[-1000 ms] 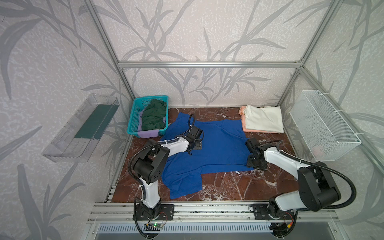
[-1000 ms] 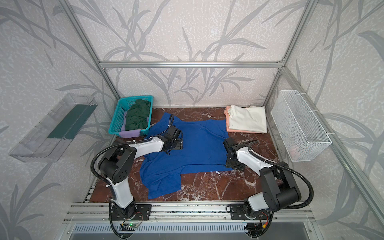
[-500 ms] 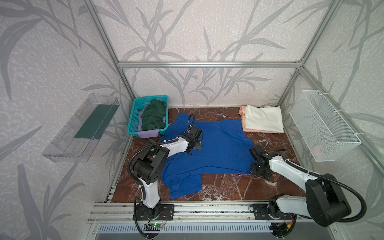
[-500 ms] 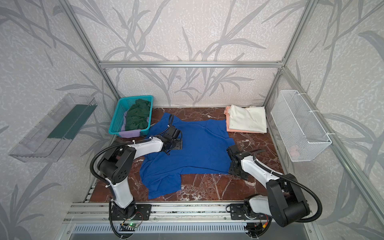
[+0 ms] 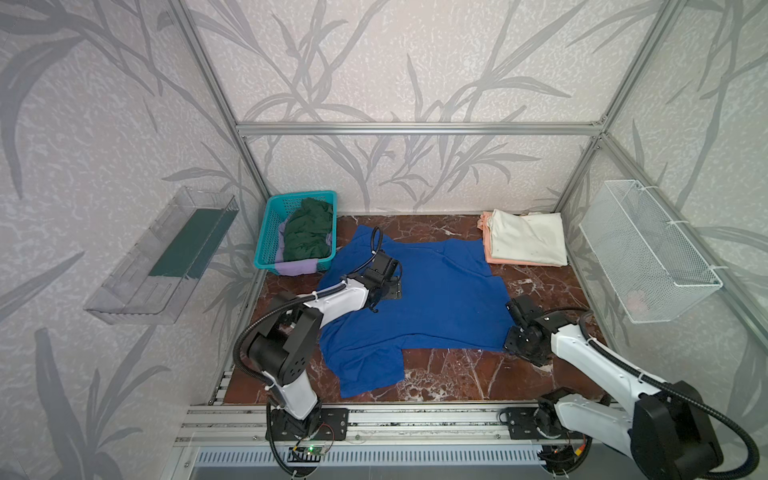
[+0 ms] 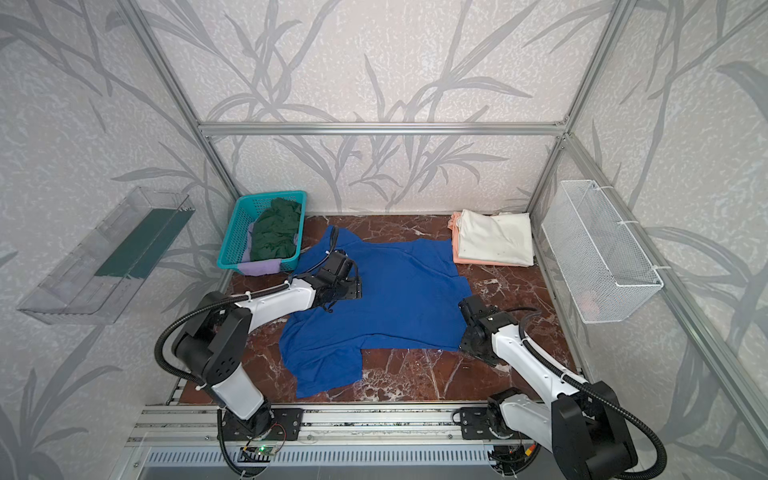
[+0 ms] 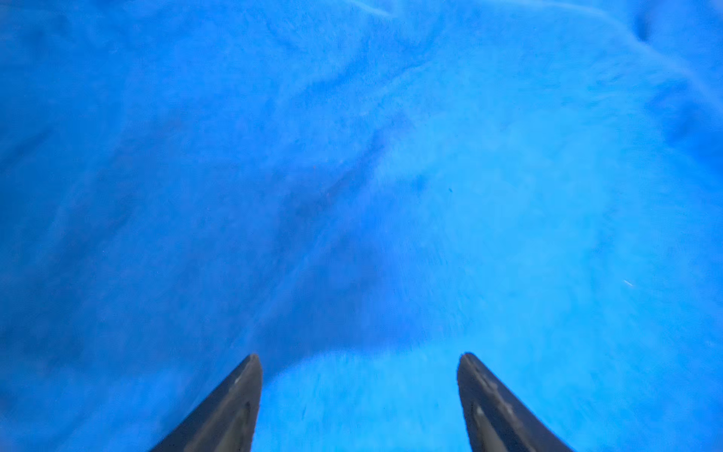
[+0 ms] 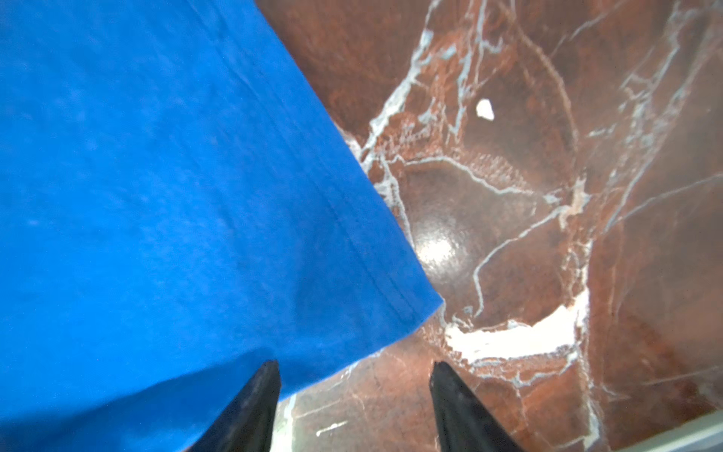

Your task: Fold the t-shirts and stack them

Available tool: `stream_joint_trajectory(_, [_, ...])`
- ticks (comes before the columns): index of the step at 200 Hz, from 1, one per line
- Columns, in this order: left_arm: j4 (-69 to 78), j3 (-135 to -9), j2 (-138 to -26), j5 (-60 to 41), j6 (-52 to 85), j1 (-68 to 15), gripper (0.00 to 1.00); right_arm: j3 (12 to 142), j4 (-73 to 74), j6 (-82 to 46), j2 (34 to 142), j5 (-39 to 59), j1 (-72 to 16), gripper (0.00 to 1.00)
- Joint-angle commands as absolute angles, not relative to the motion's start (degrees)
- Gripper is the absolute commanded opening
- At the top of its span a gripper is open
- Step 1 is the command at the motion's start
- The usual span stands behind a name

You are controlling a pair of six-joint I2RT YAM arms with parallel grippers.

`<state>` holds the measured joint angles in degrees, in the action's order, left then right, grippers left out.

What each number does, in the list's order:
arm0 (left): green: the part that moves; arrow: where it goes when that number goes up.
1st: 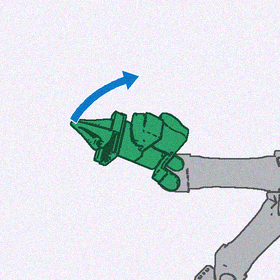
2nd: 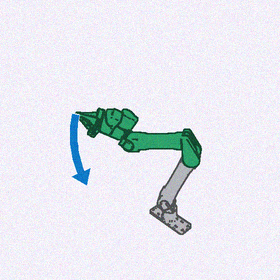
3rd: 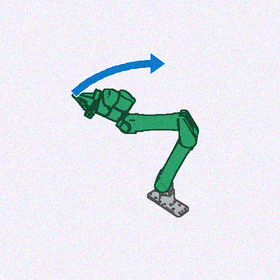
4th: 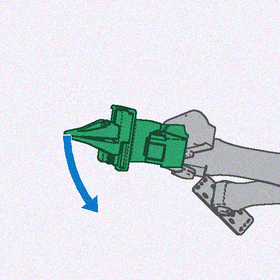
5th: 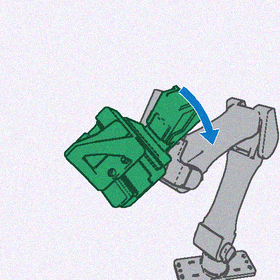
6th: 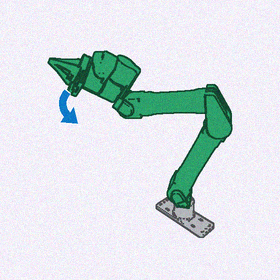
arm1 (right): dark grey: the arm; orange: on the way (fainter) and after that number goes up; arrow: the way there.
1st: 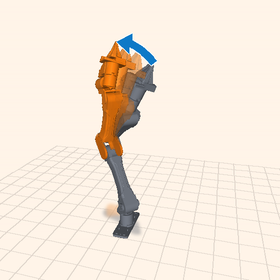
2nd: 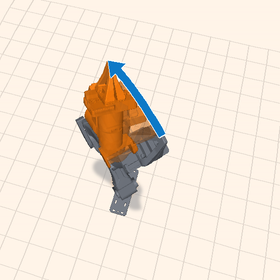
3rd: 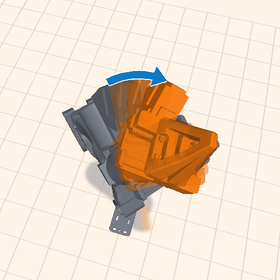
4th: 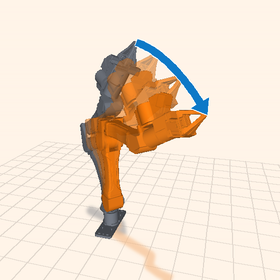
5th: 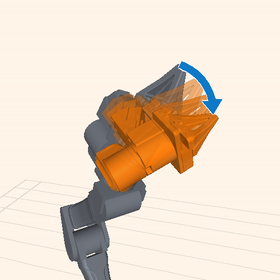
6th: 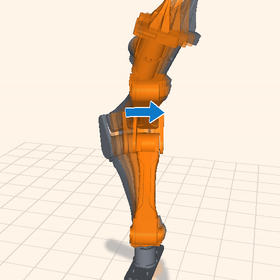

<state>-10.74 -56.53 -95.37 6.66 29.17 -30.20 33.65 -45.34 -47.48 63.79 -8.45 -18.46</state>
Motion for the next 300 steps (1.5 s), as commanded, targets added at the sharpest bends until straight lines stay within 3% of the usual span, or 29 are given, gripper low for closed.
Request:
stream_joint_trajectory(1, [-9.5, -52.4, -88.2, 5.6, 30.3, -30.1, 0.80, 36.9, -47.8, -45.4, 61.6, -8.4, -18.3, 0.63])
stream_joint_trajectory(55, [-12.5, -39.0, -72.3, 7.5, 34.4, -32.4, 0.80, 41.8, -41.9, -40.0, 61.7, -5.6, -18.3, 0.63])
stream_joint_trajectory(117, [-19.6, -30.3, -64.8, 11.4, 39.3, -40.1, 0.79, 55.3, -33.3, -33.3, 78.8, -3.5, -18.7, 0.64])
stream_joint_trajectory(175, [-22.0, -29.8, -65.7, 14.1, 43.5, -51.1, 0.79, 66.1, -31.3, -34.2, 95.3, -1.2, -20.3, 0.63])
stream_joint_trajectory(246, [-20.1, -28.7, -77.8, 7.3, 48.3, -52.9, 0.79, 64.9, -28.5, -34.9, 97.5, -1.1, -20.6, 0.64])
stream_joint_trajectory(300, [-21.8, -27.1, -77.4, 6.3, 53.8, -57.8, 0.77, 63.1, -27.2, -34.8, 97.5, -1.4, -20.6, 0.63])
